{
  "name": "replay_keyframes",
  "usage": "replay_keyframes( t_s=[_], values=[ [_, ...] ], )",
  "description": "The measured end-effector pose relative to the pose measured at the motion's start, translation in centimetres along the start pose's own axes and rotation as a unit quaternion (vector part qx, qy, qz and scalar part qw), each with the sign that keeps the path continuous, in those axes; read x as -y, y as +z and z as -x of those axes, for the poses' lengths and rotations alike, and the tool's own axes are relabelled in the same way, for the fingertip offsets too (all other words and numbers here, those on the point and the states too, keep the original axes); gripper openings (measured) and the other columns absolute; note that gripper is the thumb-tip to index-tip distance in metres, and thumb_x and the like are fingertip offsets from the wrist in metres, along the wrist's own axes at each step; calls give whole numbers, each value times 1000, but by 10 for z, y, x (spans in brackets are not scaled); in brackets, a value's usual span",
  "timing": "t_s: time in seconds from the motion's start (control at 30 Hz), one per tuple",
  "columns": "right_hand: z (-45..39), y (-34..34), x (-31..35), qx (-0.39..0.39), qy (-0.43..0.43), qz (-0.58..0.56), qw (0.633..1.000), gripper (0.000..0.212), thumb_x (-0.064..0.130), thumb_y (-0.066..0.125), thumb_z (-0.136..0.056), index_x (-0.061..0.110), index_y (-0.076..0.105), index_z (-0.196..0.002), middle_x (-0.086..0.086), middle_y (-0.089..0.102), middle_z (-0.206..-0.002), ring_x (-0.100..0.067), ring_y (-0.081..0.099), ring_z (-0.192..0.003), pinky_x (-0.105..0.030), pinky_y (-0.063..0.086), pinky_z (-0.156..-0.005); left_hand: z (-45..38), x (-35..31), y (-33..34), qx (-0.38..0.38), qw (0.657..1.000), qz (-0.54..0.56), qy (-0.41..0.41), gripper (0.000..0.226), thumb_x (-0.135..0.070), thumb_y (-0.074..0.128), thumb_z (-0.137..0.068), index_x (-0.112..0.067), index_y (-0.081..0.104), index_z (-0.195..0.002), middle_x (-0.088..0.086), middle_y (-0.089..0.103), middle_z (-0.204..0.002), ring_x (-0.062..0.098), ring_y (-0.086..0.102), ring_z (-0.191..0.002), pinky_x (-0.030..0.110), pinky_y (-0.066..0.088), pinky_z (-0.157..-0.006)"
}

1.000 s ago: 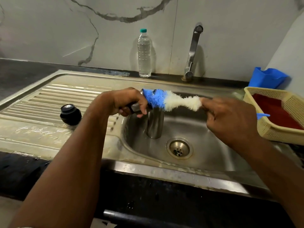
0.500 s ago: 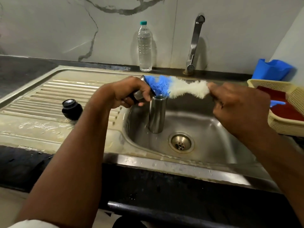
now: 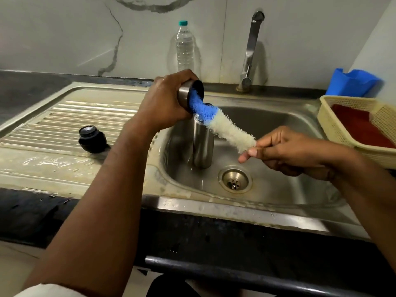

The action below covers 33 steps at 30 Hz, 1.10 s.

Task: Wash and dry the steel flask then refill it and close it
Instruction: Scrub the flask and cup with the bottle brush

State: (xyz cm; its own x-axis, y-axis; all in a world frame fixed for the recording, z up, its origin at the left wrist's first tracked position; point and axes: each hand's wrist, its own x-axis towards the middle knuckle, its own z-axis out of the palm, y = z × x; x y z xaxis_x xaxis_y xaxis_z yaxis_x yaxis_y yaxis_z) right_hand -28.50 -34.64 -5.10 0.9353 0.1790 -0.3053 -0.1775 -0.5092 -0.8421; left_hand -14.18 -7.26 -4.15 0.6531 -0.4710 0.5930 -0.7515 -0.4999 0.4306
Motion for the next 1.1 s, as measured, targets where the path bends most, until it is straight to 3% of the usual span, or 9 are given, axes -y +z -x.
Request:
replay_keyframes(
  t_s=[0.1, 0.2, 0.3, 0.37, 0.43, 0.57, 0.73, 0.93, 1.1],
  values=[
    [-5, -7, -8, -138, -76, 131, 979, 15, 23, 69, -98, 26, 84, -98, 4, 57, -54, -13, 42, -49, -26, 36, -52, 1, 7, 0, 19, 997, -69, -38, 45, -36, 81, -60, -26, 71, -103, -4, 70, -91, 18, 67, -83, 41, 57, -73],
    [-3, -19, -12, -292, -134, 318, 892, 18, 24, 70, -96, 35, 79, -106, 13, 68, -66, -15, 58, -60, -32, 47, -59, -1, 13, 0, 50, 992, -78, -90, 60, -46, 91, -51, -20, 74, -101, -1, 68, -92, 20, 63, -85, 35, 53, -70],
    [4, -34, -19, -384, -154, 366, 834, 27, 21, 69, -95, 30, 77, -119, -1, 79, -96, -23, 66, -79, -39, 55, -70, -2, 12, -1, 75, 987, -35, -141, 64, -50, 100, -51, -19, 74, -99, -7, 62, -81, 11, 54, -71, 30, 42, -59],
    [3, -42, -25, -399, -156, 343, 836, 28, 22, 68, -96, 28, 76, -122, -2, 79, -103, -20, 64, -83, -34, 50, -71, 1, 13, -4, 105, 982, -9, -155, 56, -54, 99, -55, -26, 78, -99, -6, 66, -82, 12, 51, -69, 29, 38, -60],
    [0, -44, -27, -385, -142, 314, 856, 26, 27, 67, -97, 27, 76, -122, 0, 77, -100, -14, 60, -81, -30, 42, -70, 3, 12, -9, 131, 979, 28, -155, 54, -55, 98, -56, -33, 80, -102, -4, 77, -96, 22, 65, -81, 34, 48, -69],
    [-2, -27, -19, -371, -150, 328, 856, 15, 26, 65, -96, 23, 80, -97, 2, 71, -77, -18, 59, -68, -38, 52, -62, 5, 7, -9, 176, 960, 69, -207, 61, -22, 104, -56, -18, 73, -108, 3, 80, -100, 26, 75, -99, 43, 60, -88],
    [5, -13, -2, -469, -103, 386, 787, 19, 21, 58, -97, 19, 68, -81, -6, 58, -69, -22, 46, -61, -26, 26, -51, 5, -5, 5, 313, 929, 14, -198, 54, -23, 102, -56, -28, 77, -103, -7, 78, -98, 12, 72, -96, 29, 55, -84],
    [8, -12, 1, -457, 10, 427, 780, 11, 23, 60, -93, 18, 69, -88, -5, 53, -71, -25, 49, -64, -32, 36, -56, 7, -27, 38, 394, 891, -15, -225, 55, -26, 104, -56, -28, 76, -103, -8, 77, -93, 10, 71, -87, 31, 59, -76],
    [11, -3, 1, -449, 12, 390, 804, 11, 25, 69, -89, 15, 72, -92, -6, 57, -71, -29, 58, -67, -35, 45, -58, 20, -43, 94, 501, 833, -96, -214, 48, -23, 103, -59, -15, 73, -97, 2, 77, -90, 15, 74, -73, 32, 64, -62]
  ],
)
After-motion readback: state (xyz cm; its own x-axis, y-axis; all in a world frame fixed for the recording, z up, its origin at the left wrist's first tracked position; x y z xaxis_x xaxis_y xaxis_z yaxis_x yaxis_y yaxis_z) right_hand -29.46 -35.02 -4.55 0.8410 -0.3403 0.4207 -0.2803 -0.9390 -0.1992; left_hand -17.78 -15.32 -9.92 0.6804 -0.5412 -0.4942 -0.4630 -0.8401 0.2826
